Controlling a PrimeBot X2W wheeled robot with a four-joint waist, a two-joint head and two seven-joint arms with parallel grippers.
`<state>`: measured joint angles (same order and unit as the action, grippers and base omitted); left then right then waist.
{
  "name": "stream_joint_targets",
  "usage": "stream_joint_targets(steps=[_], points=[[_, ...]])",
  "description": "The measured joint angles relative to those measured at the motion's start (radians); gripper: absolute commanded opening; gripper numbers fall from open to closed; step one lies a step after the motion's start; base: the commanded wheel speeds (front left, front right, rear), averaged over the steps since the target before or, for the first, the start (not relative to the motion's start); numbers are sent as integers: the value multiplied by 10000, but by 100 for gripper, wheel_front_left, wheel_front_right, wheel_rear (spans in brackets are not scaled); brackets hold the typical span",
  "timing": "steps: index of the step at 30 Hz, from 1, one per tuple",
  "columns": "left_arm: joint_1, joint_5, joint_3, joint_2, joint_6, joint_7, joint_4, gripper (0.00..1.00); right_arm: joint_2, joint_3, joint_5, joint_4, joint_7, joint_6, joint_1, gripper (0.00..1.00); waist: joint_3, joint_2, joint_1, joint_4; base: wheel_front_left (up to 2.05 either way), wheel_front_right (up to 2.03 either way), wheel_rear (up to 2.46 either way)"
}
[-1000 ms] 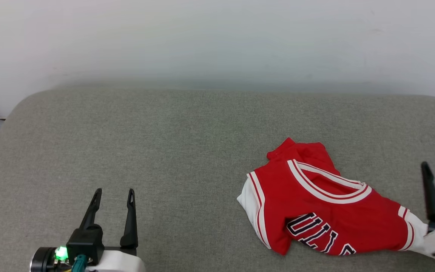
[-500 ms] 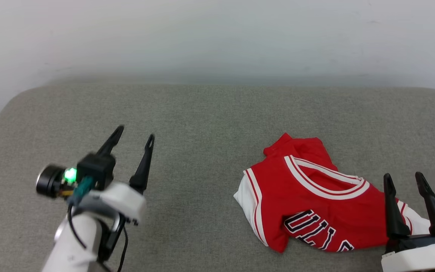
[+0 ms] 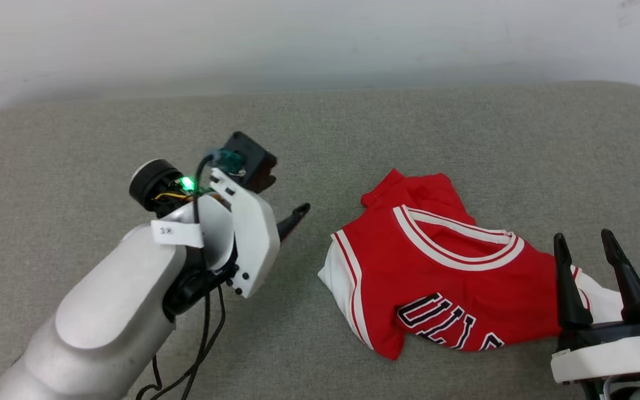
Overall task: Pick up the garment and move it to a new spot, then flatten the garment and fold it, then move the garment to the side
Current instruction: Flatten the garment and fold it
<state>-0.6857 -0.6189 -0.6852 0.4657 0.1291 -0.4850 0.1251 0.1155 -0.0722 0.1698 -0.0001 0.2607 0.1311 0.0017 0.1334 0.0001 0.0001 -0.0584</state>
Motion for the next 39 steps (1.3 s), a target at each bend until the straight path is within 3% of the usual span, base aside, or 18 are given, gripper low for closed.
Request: stream_joint_targets(steps=[8, 17, 26, 27, 28, 39], points=[[-1527, -1384, -2535, 286, 0, -1791, 502, 100, -31, 165, -190, 104, 23, 0, -480, 100, 600, 0, 0, -568, 0, 0, 0], [-2433, -2128, -4602, 207, 0, -1858, 1939, 100, -123, 267, -217, 176, 25, 2, -887, 100, 1293, 0, 0, -1147, 0, 0, 0], [-2573, -2552, -5678, 134, -2, -1626, 2702, 100, -174, 274, -385, 318, 25, 0, -1035, 100, 1576, -1, -1, -1424, 0, 0, 0], [-2577, -2552, -5706, 127, -2, -1593, 2715, 45, -173, 272, -403, 318, 25, 0, -1055, 100, 1565, -1, 0, -1425, 0, 0, 0], [-2586, -2516, -5756, 96, -2, -1407, 2732, 0, -171, 267, -447, 318, 25, 0, -1059, 100, 1544, -1, 0, -1409, 0, 0, 0], [-3343, -1678, -5956, 73, 0, 681, 2408, 0, -159, 79, -752, 320, 25, 0, -735, 100, 839, 0, -1, -863, 0, 0, 0]])
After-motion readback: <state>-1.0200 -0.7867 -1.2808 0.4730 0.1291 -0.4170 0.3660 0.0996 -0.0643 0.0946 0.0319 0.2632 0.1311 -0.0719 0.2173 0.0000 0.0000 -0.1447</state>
